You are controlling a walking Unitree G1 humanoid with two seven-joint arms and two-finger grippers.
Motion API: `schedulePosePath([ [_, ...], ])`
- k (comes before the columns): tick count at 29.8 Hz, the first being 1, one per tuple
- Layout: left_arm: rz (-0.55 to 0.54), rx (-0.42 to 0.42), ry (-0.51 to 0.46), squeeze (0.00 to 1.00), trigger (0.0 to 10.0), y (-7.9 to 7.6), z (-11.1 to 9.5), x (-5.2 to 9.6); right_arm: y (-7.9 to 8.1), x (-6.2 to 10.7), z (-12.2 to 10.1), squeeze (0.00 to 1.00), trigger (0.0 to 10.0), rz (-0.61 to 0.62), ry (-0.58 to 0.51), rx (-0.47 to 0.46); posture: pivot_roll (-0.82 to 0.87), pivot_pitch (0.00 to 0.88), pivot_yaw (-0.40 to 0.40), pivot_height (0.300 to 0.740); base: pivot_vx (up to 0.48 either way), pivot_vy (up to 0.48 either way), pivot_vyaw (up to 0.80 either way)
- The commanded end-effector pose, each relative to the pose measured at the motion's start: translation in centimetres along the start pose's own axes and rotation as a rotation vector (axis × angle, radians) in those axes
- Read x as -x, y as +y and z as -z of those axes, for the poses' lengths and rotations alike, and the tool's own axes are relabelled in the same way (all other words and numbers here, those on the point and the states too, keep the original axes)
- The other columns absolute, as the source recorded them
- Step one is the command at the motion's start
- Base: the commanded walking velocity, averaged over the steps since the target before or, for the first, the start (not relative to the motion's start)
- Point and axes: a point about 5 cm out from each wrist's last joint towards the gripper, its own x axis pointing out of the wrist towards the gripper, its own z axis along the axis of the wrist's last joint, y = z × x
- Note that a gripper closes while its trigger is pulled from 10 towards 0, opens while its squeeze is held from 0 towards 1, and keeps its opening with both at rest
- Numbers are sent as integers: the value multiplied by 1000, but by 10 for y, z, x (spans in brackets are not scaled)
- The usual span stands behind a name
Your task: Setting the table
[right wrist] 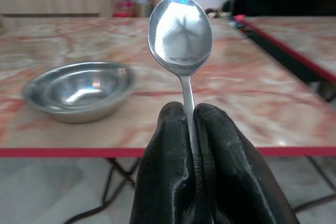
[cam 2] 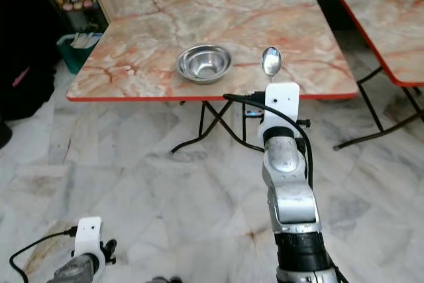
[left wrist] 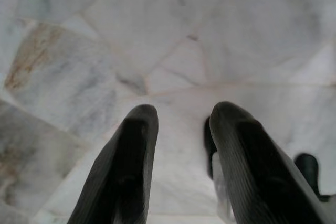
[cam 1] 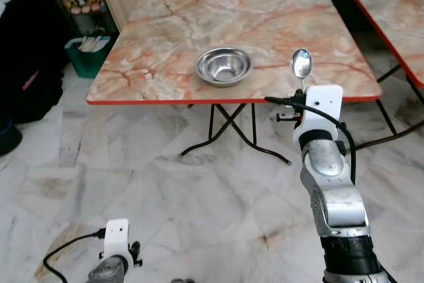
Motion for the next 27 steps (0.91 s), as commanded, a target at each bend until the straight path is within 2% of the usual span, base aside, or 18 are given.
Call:
schedulePosePath([
  [1, -12, -10, 14, 0, 10000, 5, 4, 1, 5, 0, -3, 0, 10000, -19, -13, 4, -153, 164, 95, 740, 428, 0, 0],
  [2, -6, -12, 10, 0, 10000, -1, 3, 0, 5, 0, -4, 0, 10000, -24, -14, 7, -157, 171, 96, 740, 446, 0, 0],
  [5, -3, -14, 4, 0, 10000, -4, 0, 0, 5, 0, -4, 0, 10000, -30, -14, 14, -158, 171, 96, 740, 449, 0, 0],
  [9, -11, -14, -8, 0, 10000, 7, -4, 0, 5, 0, -3, 0, 10000, -40, -8, 33, -157, 171, 95, 740, 448, 0, 0],
  [11, -11, -14, -8, 0, 10000, 7, -4, 0, 5, 0, -3, 0, 10000, -41, -8, 34, -157, 171, 95, 740, 450, 0, 0],
  [13, -19, -13, -10, 0, 10000, 15, -6, 0, 3, 0, -2, 0, 10000, -21, -2, 14, -157, 172, 95, 740, 454, 0, 0],
  [15, -21, -13, -5, 0, 10000, 16, -4, 1, 2, 0, -1, 0, 10000, -11, 6, 13, -158, 171, 95, 740, 456, 0, 0],
  [18, -17, -14, 7, 0, 10000, 11, 0, 1, 0, -1, 0, 0, 10000, -2, 17, 16, -158, 171, 95, 740, 455, 0, 0],
  [21, -6, -15, 19, 0, 10000, -1, 6, 1, 0, 0, 1, 0, 10000, -1, 19, 14, -157, 171, 95, 740, 453, 0, 0],
  [27, 4, -15, 14, 0, 10000, -13, 5, 0, 1, 0, 1, 0, 10000, -8, 27, 12, -155, 172, 95, 740, 438, 0, 0],
])
